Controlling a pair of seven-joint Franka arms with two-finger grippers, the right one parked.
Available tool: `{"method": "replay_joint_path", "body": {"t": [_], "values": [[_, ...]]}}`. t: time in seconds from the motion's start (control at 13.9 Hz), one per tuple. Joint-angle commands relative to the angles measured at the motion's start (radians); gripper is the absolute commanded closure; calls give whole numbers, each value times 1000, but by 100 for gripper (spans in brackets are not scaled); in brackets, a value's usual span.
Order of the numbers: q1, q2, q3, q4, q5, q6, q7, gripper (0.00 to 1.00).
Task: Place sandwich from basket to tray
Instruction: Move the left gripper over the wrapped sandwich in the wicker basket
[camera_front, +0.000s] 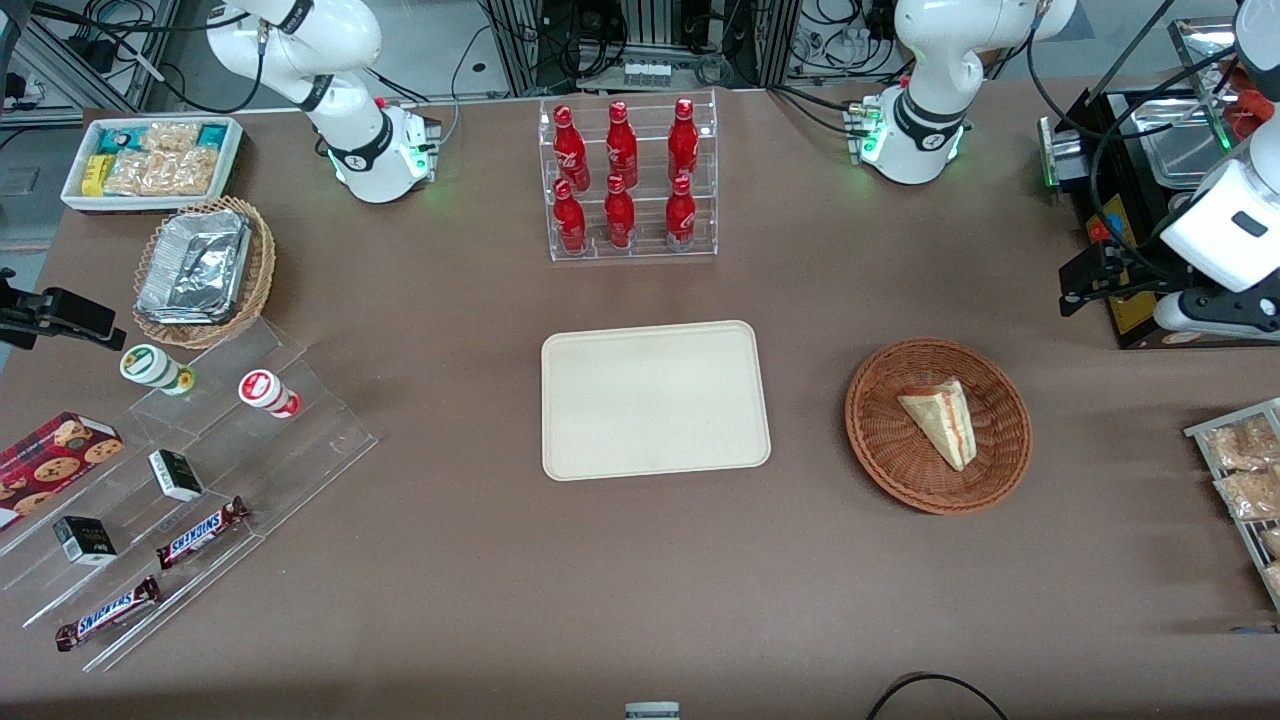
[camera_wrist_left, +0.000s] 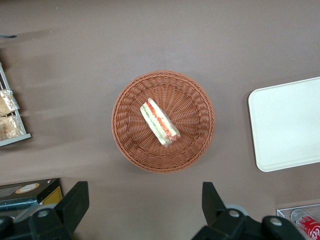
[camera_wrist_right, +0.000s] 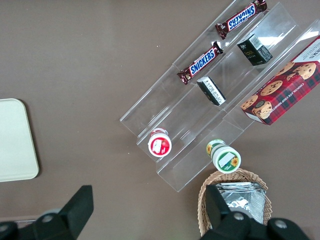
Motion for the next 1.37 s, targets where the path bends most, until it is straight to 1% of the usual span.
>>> {"method": "replay_joint_path", "body": {"t": [0.0,0.07,0.22,0.29,0.36,0.58,0.72,0.94,1.01,1.08,1.3], "values": [[-6,-8,14,22,19,-60,-8,0],[-9,-17,26,11,16,-88,-9,0],[-9,-14,28,8,18,-88,-14,0],[-11,-14,26,-14,19,-82,-17,0],[-9,-25,26,-72,21,-41,-20,0],[-9,-107,21,-331,19,204,-69,0],[-9,-114,20,-444,16,338,-109,0],[-9,-89,11,-593,5,562,-296,0],[-9,-86,5,-647,4,646,-384,0],[-9,-77,3,-678,5,694,-456,0],[-9,-22,-28,-727,5,798,-572,0]]}}
